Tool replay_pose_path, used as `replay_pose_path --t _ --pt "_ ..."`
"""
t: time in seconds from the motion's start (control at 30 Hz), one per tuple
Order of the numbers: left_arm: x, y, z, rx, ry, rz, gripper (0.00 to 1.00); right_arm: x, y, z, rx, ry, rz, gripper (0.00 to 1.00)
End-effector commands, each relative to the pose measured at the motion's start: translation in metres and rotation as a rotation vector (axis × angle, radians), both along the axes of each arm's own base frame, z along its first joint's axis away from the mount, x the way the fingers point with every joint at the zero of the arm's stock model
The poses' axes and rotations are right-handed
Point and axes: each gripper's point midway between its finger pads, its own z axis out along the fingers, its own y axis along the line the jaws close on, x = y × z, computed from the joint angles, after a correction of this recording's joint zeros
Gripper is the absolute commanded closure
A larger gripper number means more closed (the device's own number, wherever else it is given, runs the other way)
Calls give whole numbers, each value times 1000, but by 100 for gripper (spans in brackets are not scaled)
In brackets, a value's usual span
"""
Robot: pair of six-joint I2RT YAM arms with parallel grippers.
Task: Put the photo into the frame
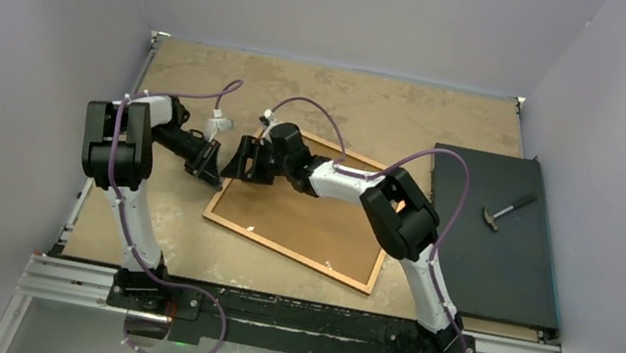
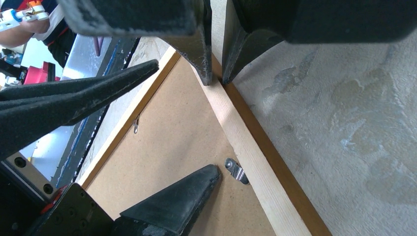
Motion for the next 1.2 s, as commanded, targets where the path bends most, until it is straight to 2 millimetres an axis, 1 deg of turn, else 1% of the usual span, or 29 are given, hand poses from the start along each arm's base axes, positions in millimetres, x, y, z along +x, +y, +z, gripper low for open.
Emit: replay_pose_path --t 0.0,0.07,0.27,0.33,0.5,0.87,1.17 --pt "9 7 -9 51 -90 -36 92 6 -12 22 16 -22 -9 25" --pt "10 7 -8 49 -93 -34 92 9 -12 19 3 -25 -10 25" --pt "10 6 -6 49 -96 -33 92 12 -10 -1 -22 -11 -14 25" --pt "10 6 -6 50 -95 -34 92 18 -8 -5 -25 -25 -31 25" --pt "11 7 -6 49 -98 -34 92 14 -4 -12 -24 -16 -18 25" --pt "11 7 -4 48 -103 -36 93 12 0 -18 -11 7 -19 26" --pt "12 7 -3 50 -107 -37 93 2 4 -21 2 39 -27 27"
